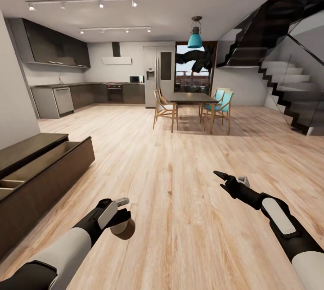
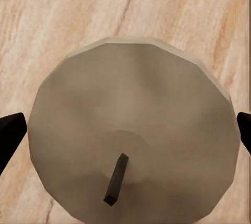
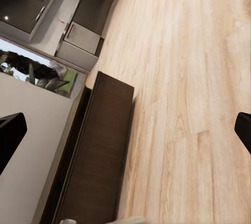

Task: Place each of the two pumpkins and all three candles from the living room inside a cabinet in the living room (use any cabinet), then make sure every cabinet is closed, and position the cauldron so it is next to a table in the living room.

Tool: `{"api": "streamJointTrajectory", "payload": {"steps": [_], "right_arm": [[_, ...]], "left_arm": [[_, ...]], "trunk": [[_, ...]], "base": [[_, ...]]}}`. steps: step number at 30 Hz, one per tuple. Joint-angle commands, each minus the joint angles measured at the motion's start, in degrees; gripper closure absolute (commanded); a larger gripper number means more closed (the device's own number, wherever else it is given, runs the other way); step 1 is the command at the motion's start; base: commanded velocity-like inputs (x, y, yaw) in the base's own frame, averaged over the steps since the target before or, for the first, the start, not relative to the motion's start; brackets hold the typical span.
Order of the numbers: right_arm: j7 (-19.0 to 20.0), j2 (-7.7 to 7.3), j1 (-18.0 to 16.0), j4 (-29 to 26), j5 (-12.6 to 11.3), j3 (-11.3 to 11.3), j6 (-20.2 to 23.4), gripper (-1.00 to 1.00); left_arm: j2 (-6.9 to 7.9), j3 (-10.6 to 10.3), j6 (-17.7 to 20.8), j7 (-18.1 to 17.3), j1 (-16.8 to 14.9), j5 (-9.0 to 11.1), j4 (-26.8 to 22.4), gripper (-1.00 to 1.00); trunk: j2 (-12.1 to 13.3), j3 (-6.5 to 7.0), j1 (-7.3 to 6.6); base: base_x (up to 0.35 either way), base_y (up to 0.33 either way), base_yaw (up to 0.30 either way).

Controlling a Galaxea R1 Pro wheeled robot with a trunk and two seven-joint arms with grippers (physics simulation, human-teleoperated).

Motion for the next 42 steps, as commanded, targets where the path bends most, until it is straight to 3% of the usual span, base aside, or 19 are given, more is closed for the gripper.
{"api": "streamJointTrajectory", "payload": {"steps": [1,6,11,15,31,42], "right_arm": [[0.1,-0.05,0.0,0.0,-0.2,0.1,0.1,-1.00],[0.0,-0.14,0.0,0.0,-0.2,0.1,0.3,-1.00],[0.0,-0.07,0.0,0.0,-0.3,-2.1,0.7,-1.00],[0.0,-0.05,0.0,0.0,-0.3,-2.5,0.8,-1.00],[0.1,-0.07,0.0,0.1,-0.3,-2.5,0.7,-1.00],[0.3,0.00,0.0,1.0,-0.4,-2.6,0.6,-1.00]], "left_arm": [[0.03,-0.4,0.2,0.7,0.0,0.5,-0.1,1.00],[0.01,-0.4,0.2,0.7,0.0,0.5,-0.1,1.00],[-0.10,-0.4,0.2,0.7,0.0,0.4,-0.1,1.00],[-0.16,-0.4,0.2,0.7,0.0,0.4,-0.1,1.00],[-0.17,-0.4,0.2,0.7,0.0,0.4,-0.1,1.00],[-0.24,-0.4,0.2,0.7,0.0,0.4,-0.1,1.00]], "trunk": [[0.4,0.12,-0.24],[2.4,0.93,-1.33],[4.4,1.48,-2.43],[6.0,1.88,-3.31],[12.4,3.45,-6.83],[16.8,5.37,-9.24]], "base": [[0.000,0.000,0.000],[0.000,0.000,0.022],[0.000,0.000,0.096],[0.000,0.000,0.112],[0.000,0.000,0.098],[0.000,0.000,-0.070]]}}
